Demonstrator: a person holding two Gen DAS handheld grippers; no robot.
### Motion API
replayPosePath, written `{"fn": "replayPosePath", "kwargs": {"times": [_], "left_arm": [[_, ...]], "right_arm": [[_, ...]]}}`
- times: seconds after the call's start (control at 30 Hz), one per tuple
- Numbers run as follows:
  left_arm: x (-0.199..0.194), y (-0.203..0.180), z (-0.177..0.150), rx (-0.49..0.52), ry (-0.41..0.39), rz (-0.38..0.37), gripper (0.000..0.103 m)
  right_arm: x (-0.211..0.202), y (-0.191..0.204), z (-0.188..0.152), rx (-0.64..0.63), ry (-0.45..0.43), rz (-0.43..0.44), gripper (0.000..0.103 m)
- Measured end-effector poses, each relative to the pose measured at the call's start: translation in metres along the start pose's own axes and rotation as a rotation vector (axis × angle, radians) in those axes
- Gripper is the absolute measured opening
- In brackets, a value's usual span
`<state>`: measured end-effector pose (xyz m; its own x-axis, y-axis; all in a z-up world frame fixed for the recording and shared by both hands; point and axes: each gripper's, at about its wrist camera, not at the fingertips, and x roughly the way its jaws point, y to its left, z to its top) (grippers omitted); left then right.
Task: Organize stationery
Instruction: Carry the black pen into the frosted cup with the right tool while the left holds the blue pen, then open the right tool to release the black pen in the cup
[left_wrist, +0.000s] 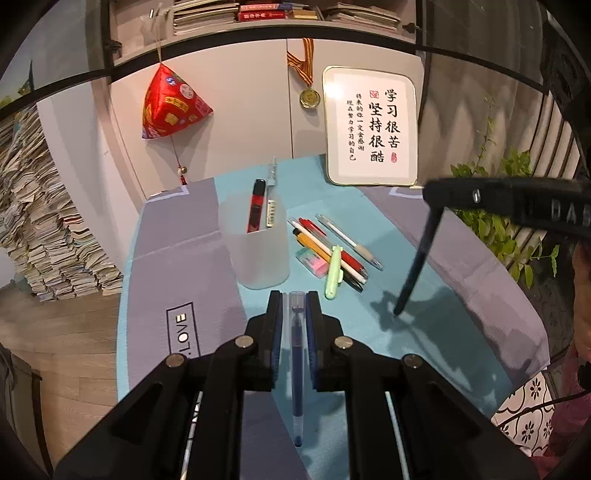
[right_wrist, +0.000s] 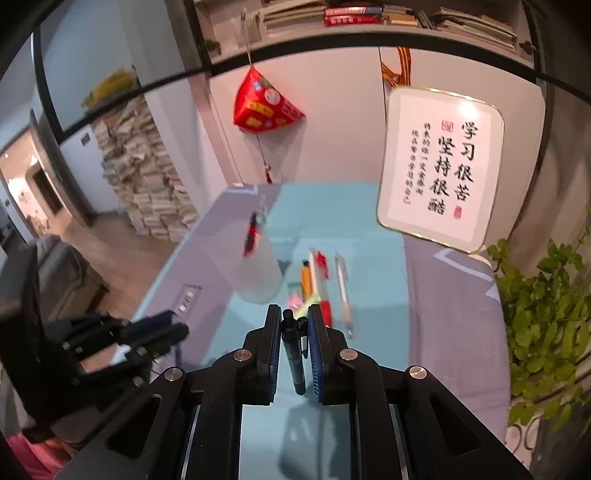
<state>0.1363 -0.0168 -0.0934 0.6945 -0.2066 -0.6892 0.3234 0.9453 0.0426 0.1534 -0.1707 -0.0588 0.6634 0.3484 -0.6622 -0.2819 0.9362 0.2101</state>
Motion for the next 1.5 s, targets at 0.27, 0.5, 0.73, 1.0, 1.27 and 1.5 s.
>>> {"fn": "replayPosePath", "kwargs": {"times": [0.27, 0.5, 0.73, 1.0, 1.27, 1.5], "left_arm": [[-0.011, 0.01, -0.004, -0.032, -0.025, 0.008, 0.01], [-0.023, 0.028, -0.006, -0.07, -0.056, 0.013, 0.01], [-0.035, 0.052, -0.007, -0.123, -0.082, 0.033, 0.01], [-0.04, 0.062, -0.003, -0.135, -0.102, 0.047, 0.01], [-0.039, 0.063, 0.004, -0.133, -0.111, 0.045, 0.01], [-0.039, 0.061, 0.012, -0.13, -0.118, 0.047, 0.01]], "right_arm": [[-0.008, 0.027, 0.045, 0.0, -0.1, 0.044, 0.015], [0.002, 0.046, 0.084, 0.015, -0.174, 0.021, 0.015], [0.038, 0.05, 0.096, 0.048, -0.19, -0.009, 0.015], [0.082, 0.054, 0.087, 0.031, -0.105, -0.031, 0.015], [0.115, 0.047, 0.068, 0.044, 0.005, -0.026, 0.015], [0.115, 0.034, 0.06, 0.078, 0.049, 0.011, 0.016]]}}
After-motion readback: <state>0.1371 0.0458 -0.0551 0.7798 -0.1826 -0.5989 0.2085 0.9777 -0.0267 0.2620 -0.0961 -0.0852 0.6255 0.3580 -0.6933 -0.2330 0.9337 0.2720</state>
